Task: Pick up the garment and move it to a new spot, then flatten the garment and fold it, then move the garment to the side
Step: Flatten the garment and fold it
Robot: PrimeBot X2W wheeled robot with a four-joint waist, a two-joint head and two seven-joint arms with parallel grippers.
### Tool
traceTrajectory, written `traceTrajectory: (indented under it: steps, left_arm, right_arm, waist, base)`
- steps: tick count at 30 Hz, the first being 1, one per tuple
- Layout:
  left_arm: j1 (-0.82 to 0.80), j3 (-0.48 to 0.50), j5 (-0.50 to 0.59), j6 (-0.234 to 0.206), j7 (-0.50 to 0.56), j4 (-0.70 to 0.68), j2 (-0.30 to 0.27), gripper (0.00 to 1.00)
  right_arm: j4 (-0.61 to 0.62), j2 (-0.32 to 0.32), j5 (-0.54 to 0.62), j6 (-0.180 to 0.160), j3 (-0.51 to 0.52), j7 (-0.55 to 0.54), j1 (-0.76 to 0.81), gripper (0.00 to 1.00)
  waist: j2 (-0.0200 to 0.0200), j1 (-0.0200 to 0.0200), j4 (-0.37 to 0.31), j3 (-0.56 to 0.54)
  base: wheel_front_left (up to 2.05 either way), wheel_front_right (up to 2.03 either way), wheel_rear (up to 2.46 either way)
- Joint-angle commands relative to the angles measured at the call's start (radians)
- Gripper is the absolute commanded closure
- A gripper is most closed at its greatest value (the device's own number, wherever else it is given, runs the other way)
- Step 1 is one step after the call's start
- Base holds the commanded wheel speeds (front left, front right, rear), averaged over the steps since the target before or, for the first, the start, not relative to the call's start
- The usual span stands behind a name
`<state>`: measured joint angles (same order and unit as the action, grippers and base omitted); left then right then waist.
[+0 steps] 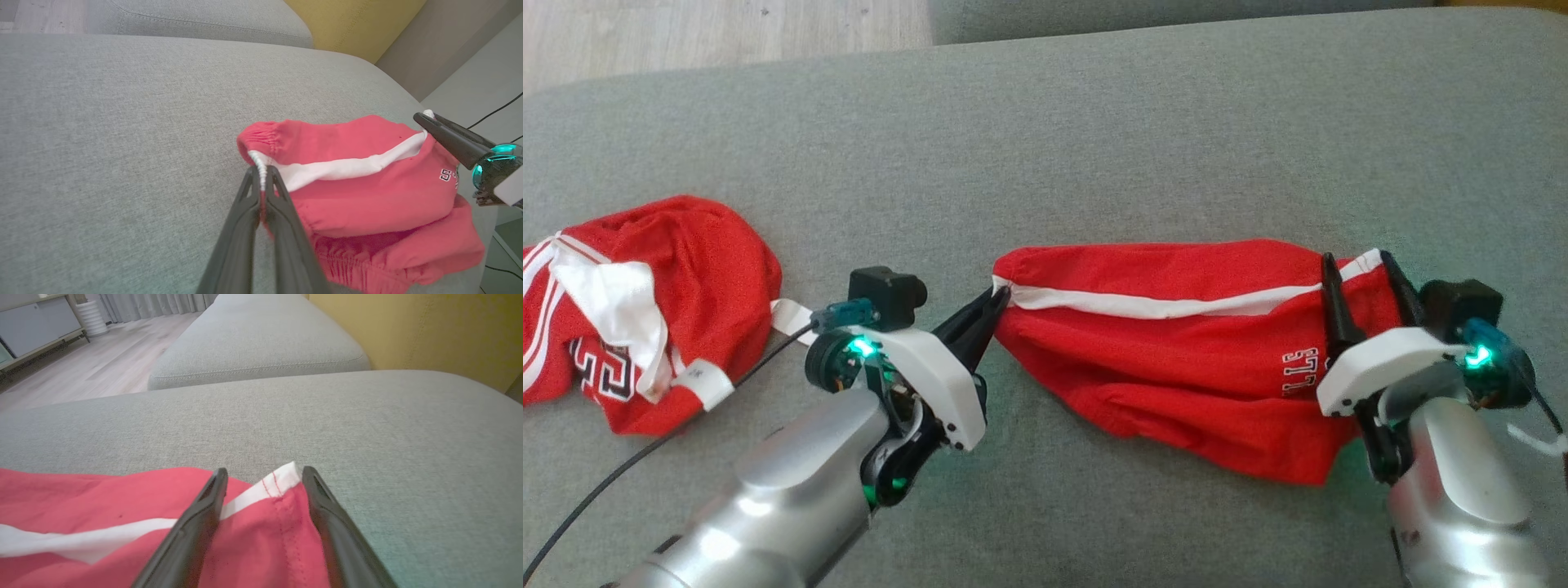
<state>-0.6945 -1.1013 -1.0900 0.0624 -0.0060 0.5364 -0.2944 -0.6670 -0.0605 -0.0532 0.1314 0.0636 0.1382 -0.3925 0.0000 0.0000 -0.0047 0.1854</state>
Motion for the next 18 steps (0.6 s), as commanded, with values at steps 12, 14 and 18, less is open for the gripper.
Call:
traceTrajectory:
  steps: [12,14,18]
  left_arm:
    - [-0.104,0.063,0.02,0.01,-0.074,-0.014,-0.024,1.0]
    - [-0.153,0.083,0.033,0.013,-0.096,-0.024,-0.029,1.0]
    - [-0.328,0.136,0.083,0.017,-0.143,-0.029,-0.036,1.0]
  right_arm:
    - [0.096,-0.048,-0.058,-0.001,-0.047,-0.044,-0.061,1.0]
    - [0.133,-0.062,-0.076,-0.001,-0.048,-0.049,-0.092,1.0]
    - [0.203,-0.113,-0.127,-0.001,-0.057,-0.07,-0.23,1.0]
  waist:
    - [0.0,0.0,-0.002,0.009]
    - [0.0,0.0,-0.01,0.025]
    - [0.0,0.0,-0.026,0.088]
  base:
    - [0.0,0.0,0.0]
    - [0.0,0.0,0.0]
    - [0.0,0.0,0.0]
